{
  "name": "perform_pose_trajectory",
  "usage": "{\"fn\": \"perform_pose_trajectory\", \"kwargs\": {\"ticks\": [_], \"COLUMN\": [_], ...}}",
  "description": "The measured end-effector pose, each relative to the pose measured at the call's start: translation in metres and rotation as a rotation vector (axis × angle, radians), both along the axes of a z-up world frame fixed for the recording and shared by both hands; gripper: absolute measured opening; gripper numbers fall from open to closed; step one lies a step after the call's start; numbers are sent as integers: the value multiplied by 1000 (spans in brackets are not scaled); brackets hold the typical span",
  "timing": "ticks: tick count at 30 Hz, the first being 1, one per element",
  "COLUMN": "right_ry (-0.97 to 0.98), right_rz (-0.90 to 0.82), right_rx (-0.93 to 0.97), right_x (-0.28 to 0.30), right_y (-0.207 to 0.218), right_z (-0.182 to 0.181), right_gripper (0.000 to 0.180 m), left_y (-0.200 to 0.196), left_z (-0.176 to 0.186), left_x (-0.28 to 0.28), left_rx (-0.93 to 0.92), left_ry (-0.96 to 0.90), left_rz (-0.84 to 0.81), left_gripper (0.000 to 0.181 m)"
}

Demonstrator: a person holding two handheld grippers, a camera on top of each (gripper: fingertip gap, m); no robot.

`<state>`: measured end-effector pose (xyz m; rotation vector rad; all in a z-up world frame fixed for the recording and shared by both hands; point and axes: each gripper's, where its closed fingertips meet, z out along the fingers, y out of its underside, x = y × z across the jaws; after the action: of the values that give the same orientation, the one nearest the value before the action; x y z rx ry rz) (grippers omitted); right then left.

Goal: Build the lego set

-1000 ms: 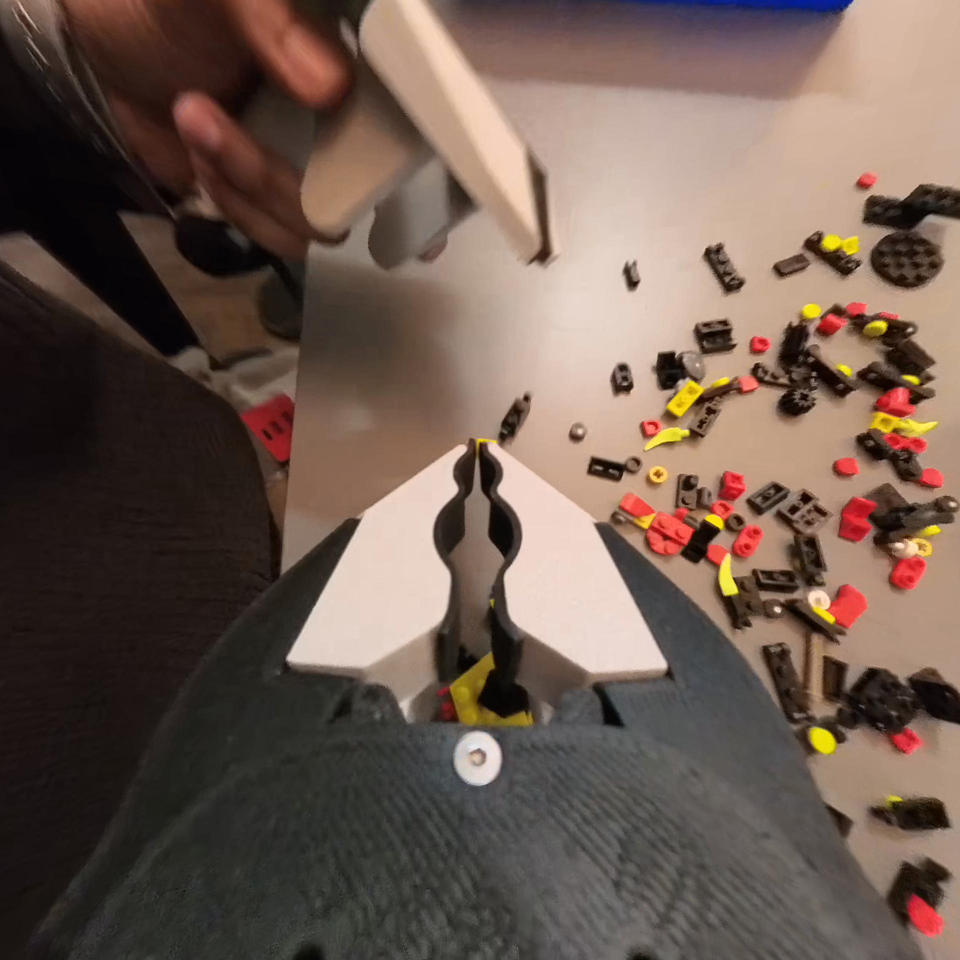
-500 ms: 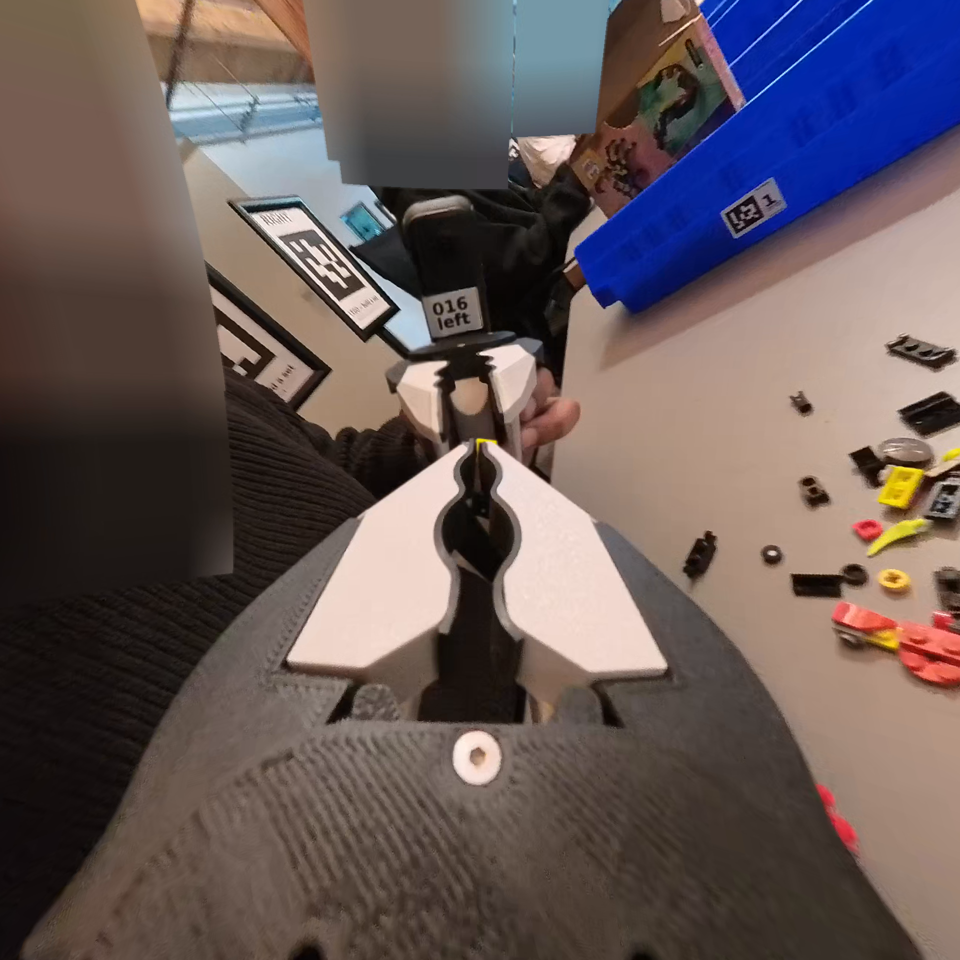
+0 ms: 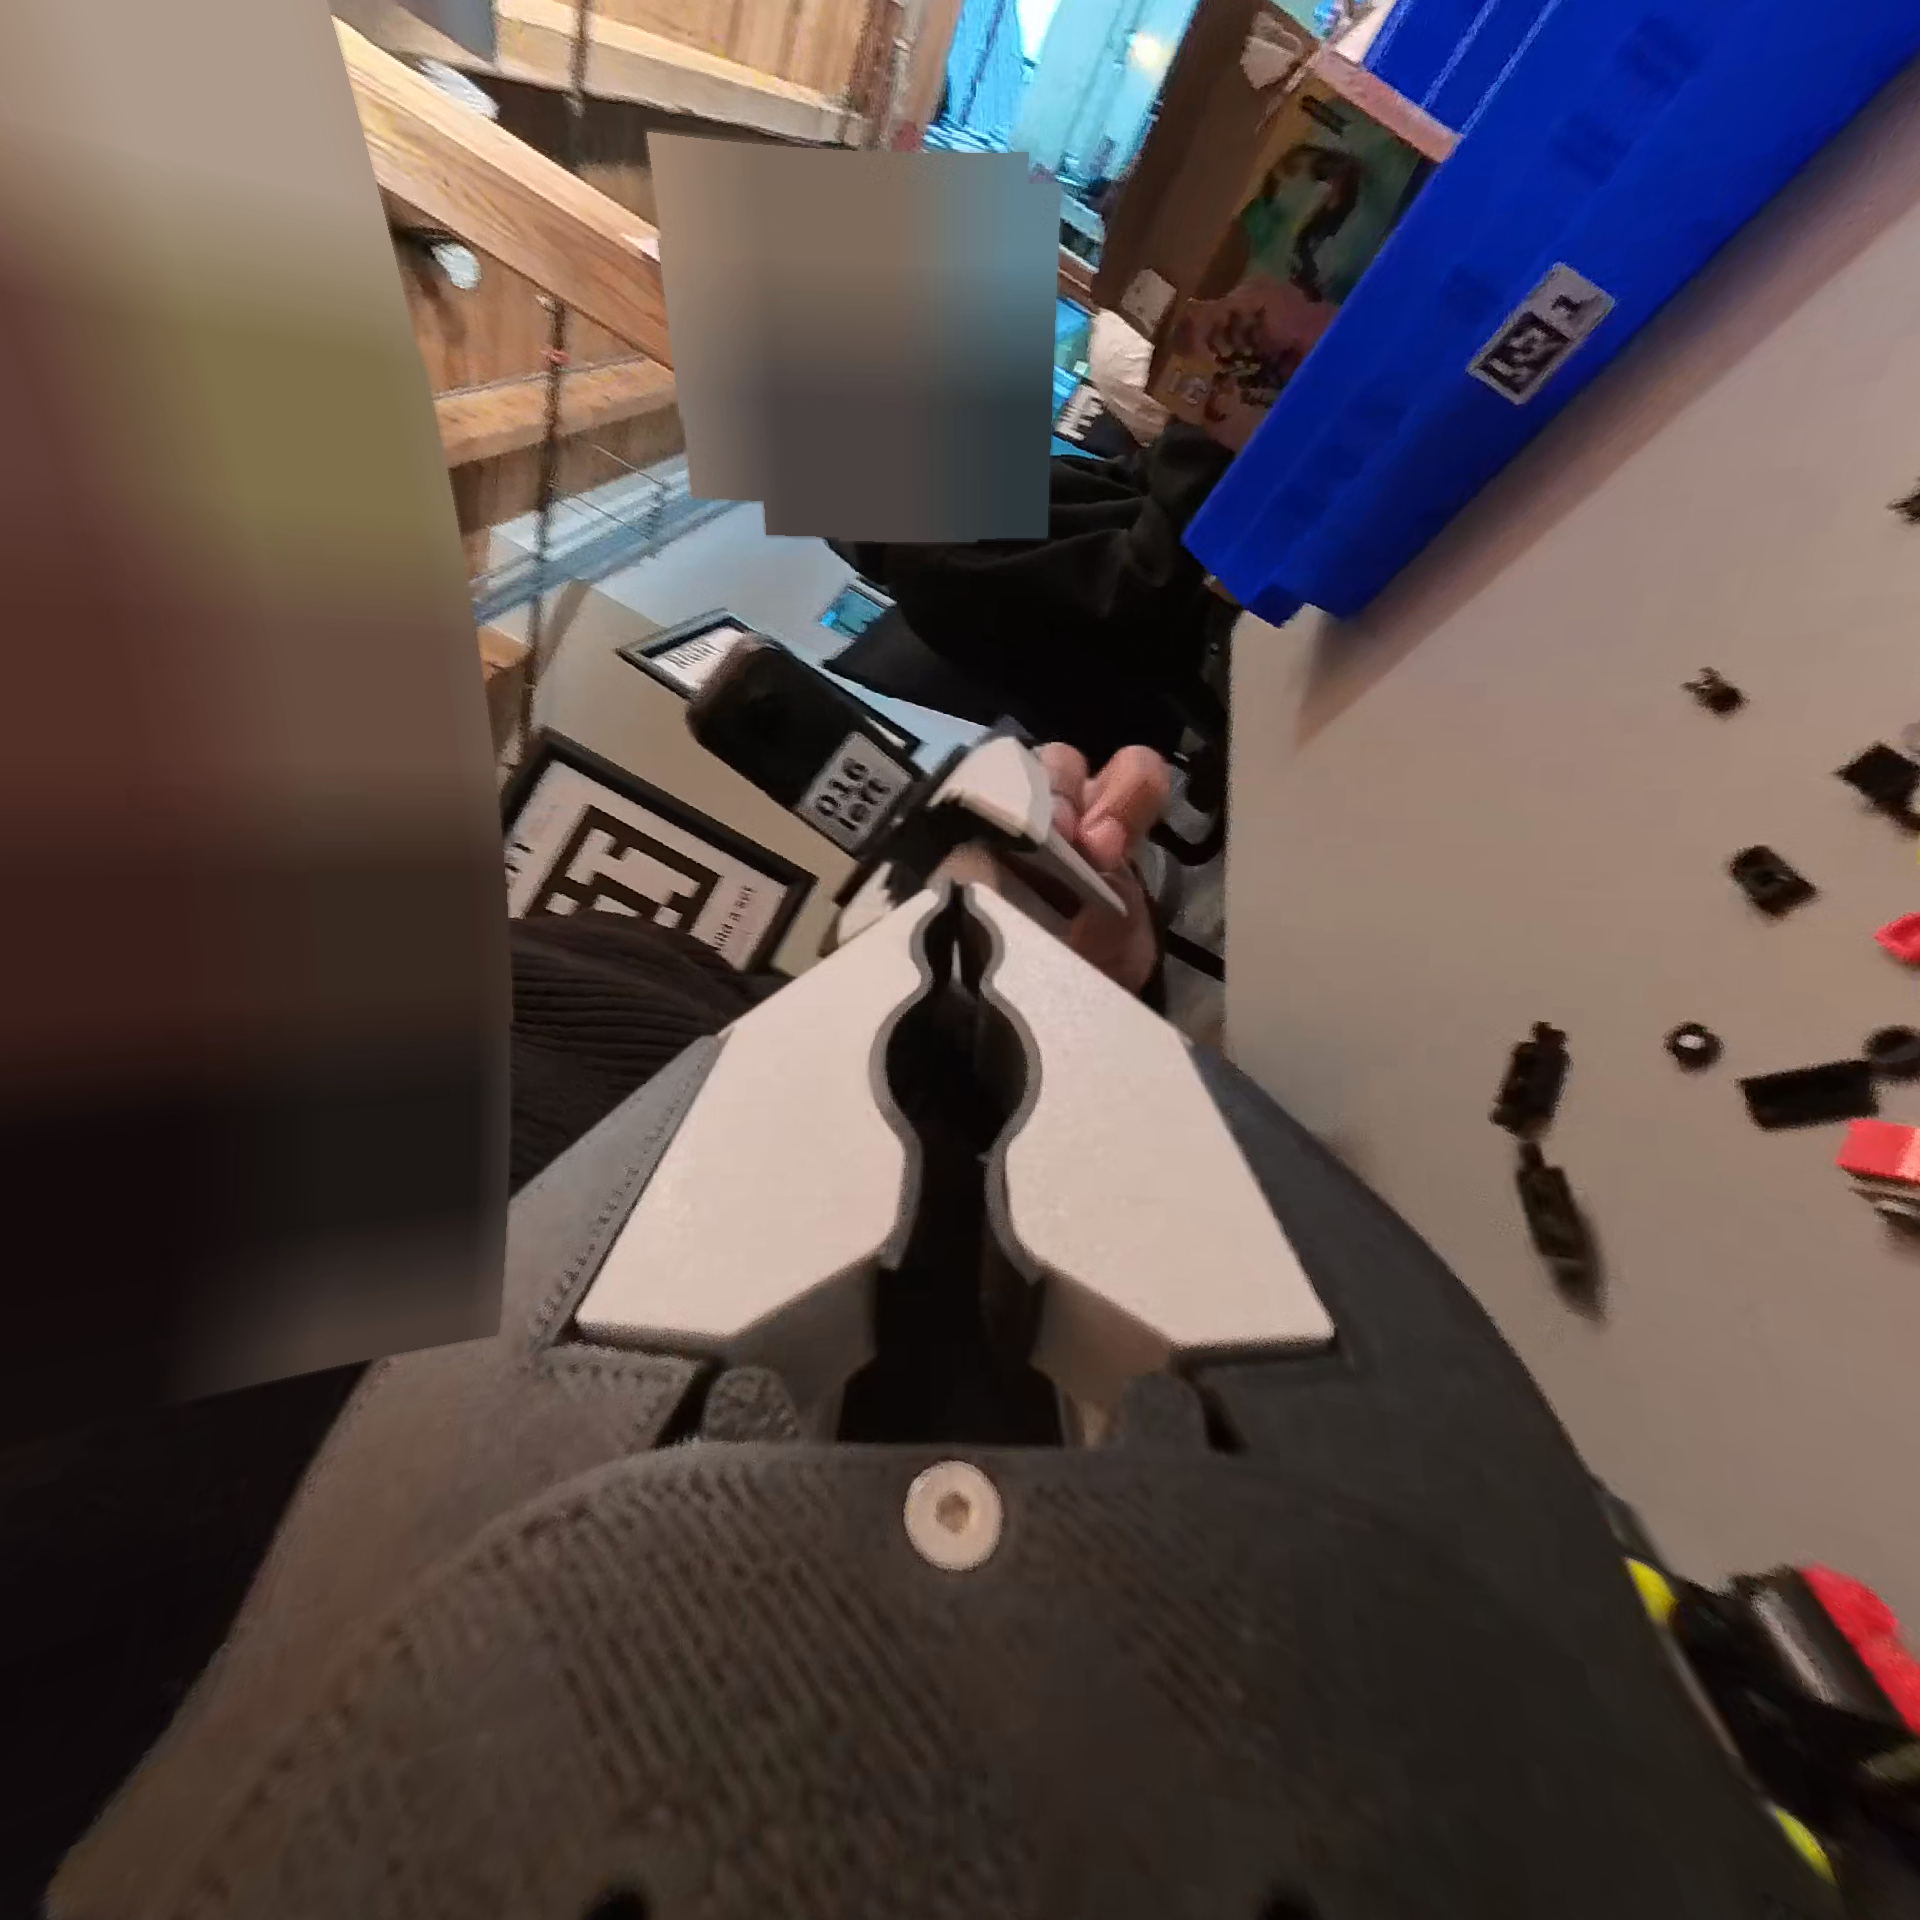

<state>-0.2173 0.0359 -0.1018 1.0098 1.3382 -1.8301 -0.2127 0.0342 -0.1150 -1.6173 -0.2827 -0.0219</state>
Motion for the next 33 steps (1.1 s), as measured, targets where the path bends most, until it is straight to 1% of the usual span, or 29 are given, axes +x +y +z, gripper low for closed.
{"fn": "perform_pose_trajectory", "kwargs": {"ticks": [1, 4, 7, 9, 12, 15, 18, 21, 27, 33], "right_ry": [17, 86, 170, 223, 299, 366, 427, 460, 426, 356], "right_rz": [-10, -66, -124, -138, -105, -57, -17, -16, -83, -149], "right_rx": [43, 194, 346, 427, 541, 658, 737, 763, 697, 681], "right_x": [-1, -8, -13, -12, -2, 10, 17, 17, 20, 50], "right_y": [0, 7, 17, 19, 13, 3, -3, -5, -3, 4], "right_z": [-5, -18, -26, -30, -41, -58, -70, -71, -60, -67], "right_gripper": [0, 0, 0, 0, 0, 0, 0, 0, 0, 0], "left_y": [0, -6, -8, -8, -8, -10, -11, -13, -18, -36], "left_z": [-3, -12, -17, -20, -25, -23, -22, -20, -16, -17], "left_x": [-2, -21, -27, -28, -31, -34, -37, -39, -31, 5], "left_rx": [-19, -37, -34, -39, -67, -50, -31, -15, 19, 61], "left_ry": [-3, -87, -198, -229, -218, -224, -251, -264, -301, -410], "left_rz": [10, 87, 80, 82, 105, 119, 123, 127, 116, 86], "left_gripper": [25, 20, 21, 21, 19, 17, 17, 16, 15, 16]}}
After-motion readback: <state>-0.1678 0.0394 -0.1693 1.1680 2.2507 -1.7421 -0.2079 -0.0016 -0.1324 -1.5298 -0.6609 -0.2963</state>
